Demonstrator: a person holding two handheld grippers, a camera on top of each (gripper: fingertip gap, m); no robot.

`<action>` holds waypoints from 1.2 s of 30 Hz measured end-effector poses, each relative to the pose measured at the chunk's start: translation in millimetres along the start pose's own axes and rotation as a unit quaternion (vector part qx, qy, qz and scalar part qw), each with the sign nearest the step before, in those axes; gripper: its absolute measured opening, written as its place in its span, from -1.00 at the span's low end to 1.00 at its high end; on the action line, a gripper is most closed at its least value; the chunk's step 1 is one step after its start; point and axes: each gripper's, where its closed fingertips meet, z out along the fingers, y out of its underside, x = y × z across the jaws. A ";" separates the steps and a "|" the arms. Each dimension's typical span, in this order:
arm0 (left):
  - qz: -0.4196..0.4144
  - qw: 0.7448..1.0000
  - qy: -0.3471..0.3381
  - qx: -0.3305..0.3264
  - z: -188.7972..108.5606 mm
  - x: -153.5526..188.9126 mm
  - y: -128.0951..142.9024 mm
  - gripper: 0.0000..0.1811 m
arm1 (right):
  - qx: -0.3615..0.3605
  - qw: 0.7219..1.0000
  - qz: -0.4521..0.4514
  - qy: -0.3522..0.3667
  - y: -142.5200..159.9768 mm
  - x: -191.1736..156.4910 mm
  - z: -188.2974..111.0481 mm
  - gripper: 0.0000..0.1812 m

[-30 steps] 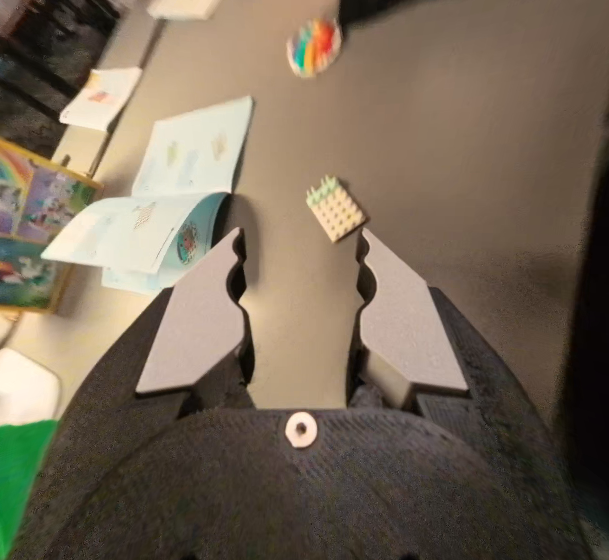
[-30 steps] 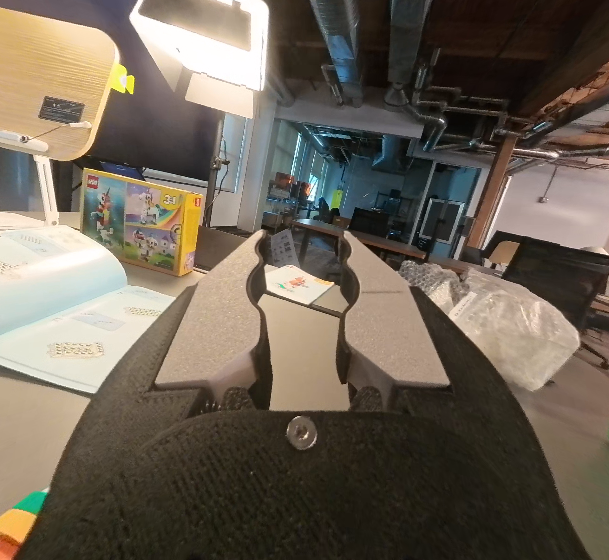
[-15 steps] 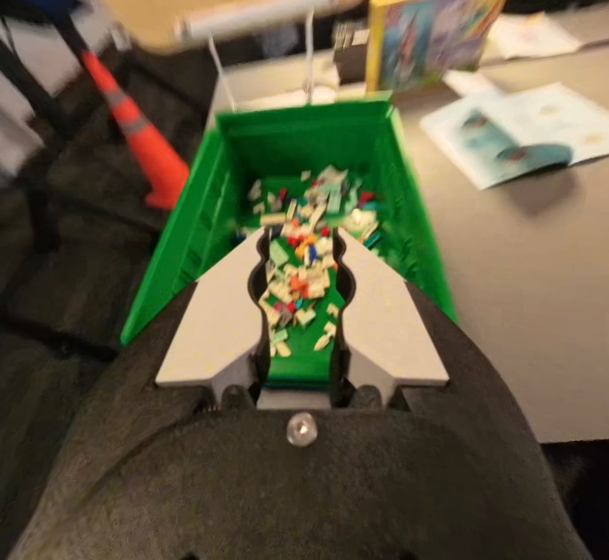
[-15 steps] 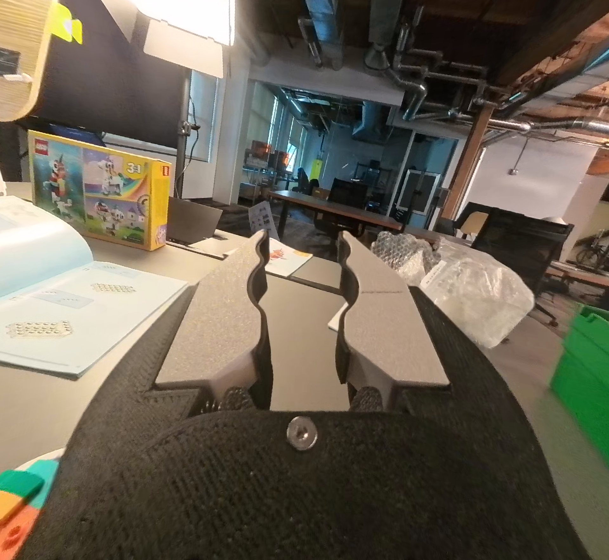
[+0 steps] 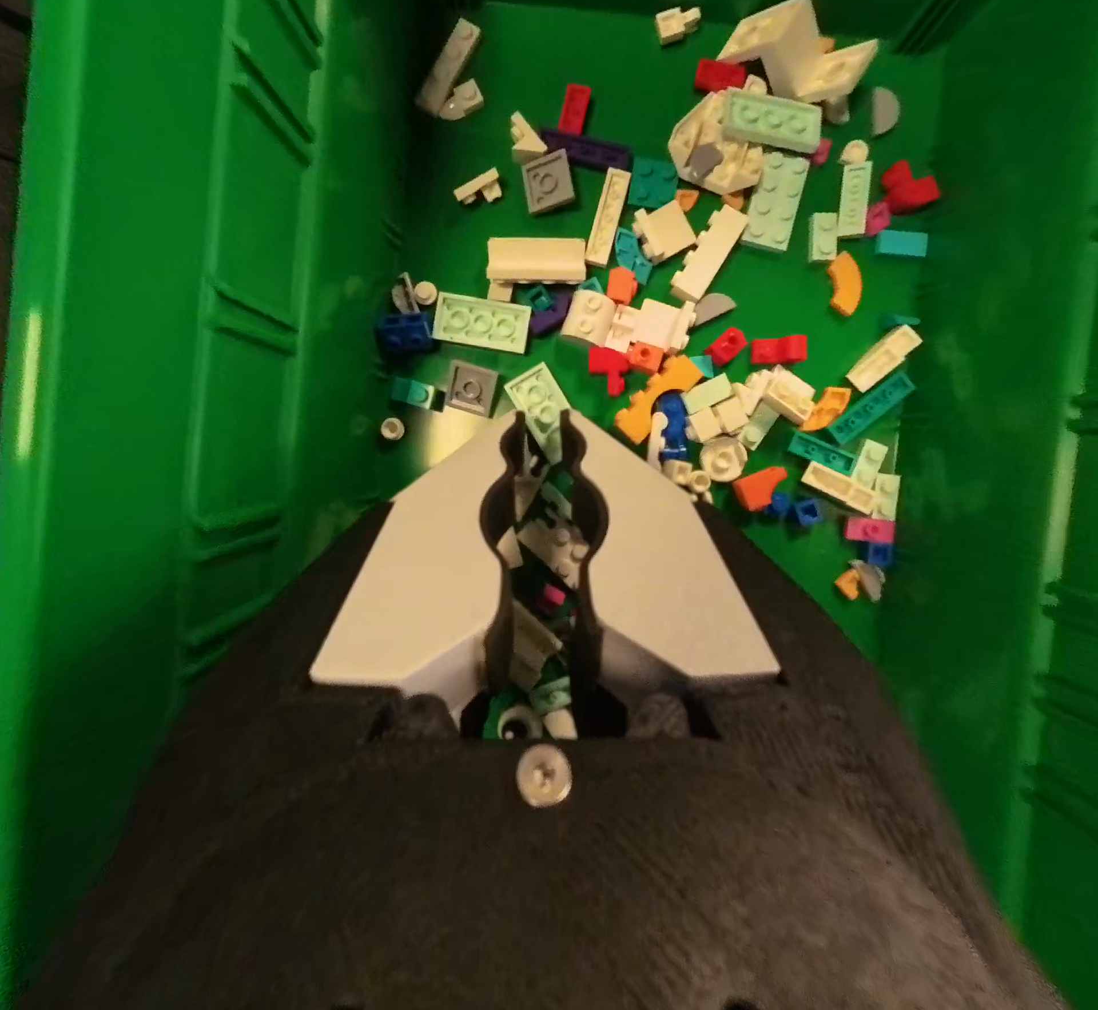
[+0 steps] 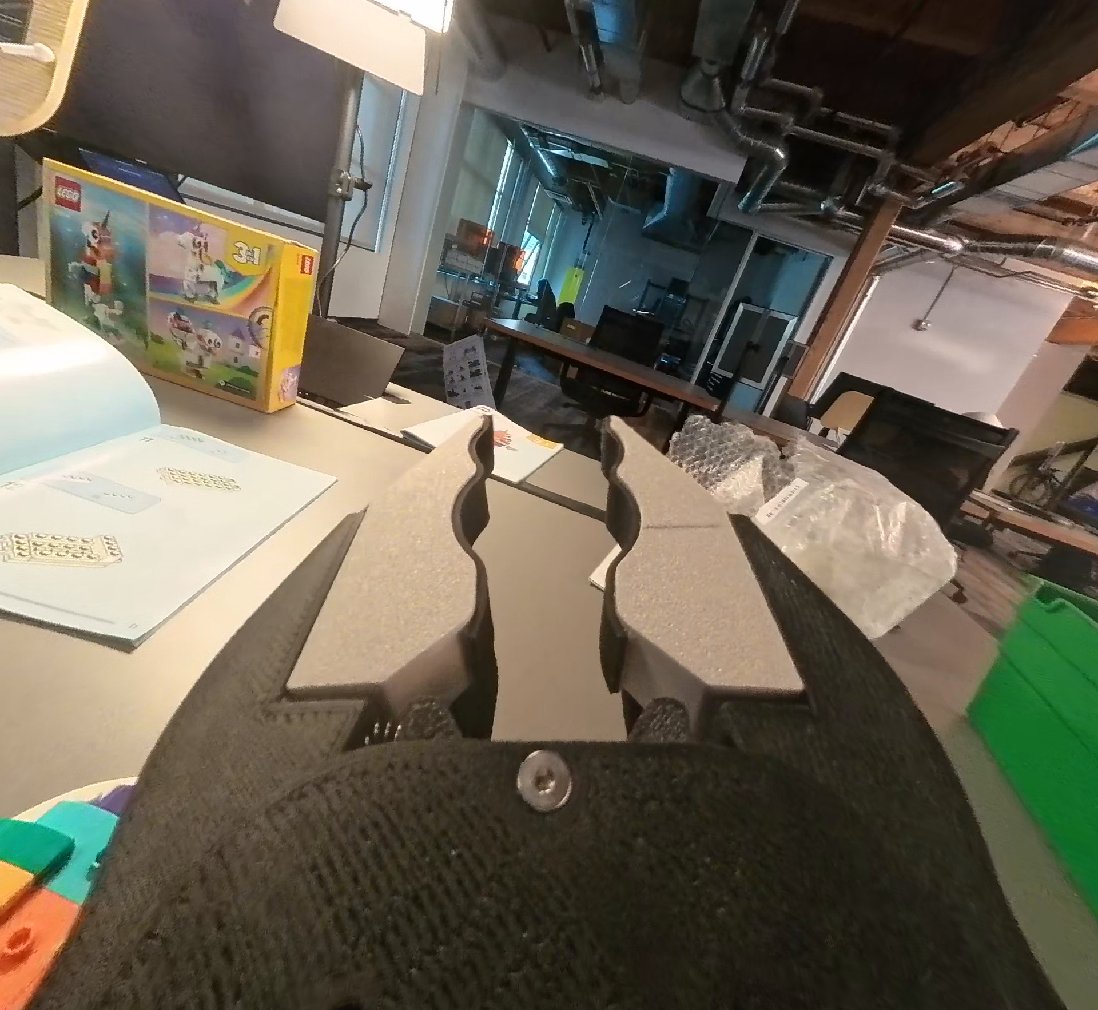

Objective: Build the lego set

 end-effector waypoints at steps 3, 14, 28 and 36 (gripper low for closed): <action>-0.028 0.999 0.003 -0.016 4.3 -1.8 2.2 -0.85 | 0.000 1.000 0.002 -0.008 0.2 -2.9 1.3 -0.62; -0.084 0.996 0.016 -0.008 4.6 4.5 -8.4 -0.76 | 0.012 0.999 0.030 -0.032 -3.4 -7.2 1.7 -0.64; -0.066 0.998 -0.013 -0.008 1.6 4.7 -8.0 -0.95 | 0.025 0.995 0.084 -0.054 -5.0 -3.1 3.1 -0.65; 0.186 0.947 0.014 0.263 -135.9 146.0 -86.0 -0.96 | 0.037 0.993 0.095 -0.060 -9.6 -3.8 2.2 -0.66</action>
